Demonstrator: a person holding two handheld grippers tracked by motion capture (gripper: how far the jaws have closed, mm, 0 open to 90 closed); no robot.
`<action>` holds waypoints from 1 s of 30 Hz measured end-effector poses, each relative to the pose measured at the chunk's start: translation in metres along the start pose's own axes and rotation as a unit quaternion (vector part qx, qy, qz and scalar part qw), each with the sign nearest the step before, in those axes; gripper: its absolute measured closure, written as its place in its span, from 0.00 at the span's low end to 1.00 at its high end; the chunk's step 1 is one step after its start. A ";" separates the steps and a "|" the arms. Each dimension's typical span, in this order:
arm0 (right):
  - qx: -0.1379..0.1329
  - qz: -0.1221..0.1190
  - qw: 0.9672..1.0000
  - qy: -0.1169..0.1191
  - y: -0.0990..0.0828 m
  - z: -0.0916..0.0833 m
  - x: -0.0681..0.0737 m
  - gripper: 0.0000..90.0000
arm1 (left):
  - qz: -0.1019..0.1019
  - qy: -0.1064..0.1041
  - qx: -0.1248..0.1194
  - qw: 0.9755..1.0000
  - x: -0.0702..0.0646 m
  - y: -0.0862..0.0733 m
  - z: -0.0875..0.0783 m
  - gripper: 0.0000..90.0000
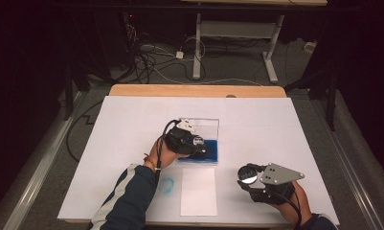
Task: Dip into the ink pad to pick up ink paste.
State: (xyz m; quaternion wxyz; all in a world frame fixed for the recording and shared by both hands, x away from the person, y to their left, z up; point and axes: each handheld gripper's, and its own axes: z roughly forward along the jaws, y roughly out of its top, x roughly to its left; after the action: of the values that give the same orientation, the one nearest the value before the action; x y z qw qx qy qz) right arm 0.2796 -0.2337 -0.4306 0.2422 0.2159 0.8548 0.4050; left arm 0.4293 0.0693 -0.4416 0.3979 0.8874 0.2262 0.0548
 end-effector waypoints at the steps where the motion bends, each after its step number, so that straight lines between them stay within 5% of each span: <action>1: 0.000 0.001 1.000 0.000 0.000 0.000 0.000 0.43 | -0.001 -0.001 0.000 1.000 0.000 0.000 0.000 0.60; 13: 0.003 0.001 1.000 -0.001 -0.001 0.001 0.000 0.43 | 0.006 0.007 0.008 1.000 -0.003 0.002 0.000 0.60; 17: 0.004 0.002 1.000 -0.001 -0.001 0.001 -0.001 0.43 | -0.006 -0.006 -0.003 1.000 0.002 -0.001 0.001 0.60; 26: 0.002 0.003 1.000 -0.003 -0.001 0.000 -0.001 0.43 | 0.014 0.008 0.014 1.000 -0.004 0.003 0.000 0.60; 30: 0.001 0.002 1.000 -0.003 -0.001 0.000 -0.001 0.43 | 0.002 -0.003 0.003 1.000 0.000 0.000 0.001 0.60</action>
State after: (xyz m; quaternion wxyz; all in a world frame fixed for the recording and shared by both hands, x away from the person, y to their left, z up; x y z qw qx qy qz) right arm 0.2805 -0.2346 -0.4309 0.2437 0.2195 0.8540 0.4038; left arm 0.4298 0.0691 -0.4419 0.3953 0.8893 0.2237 0.0523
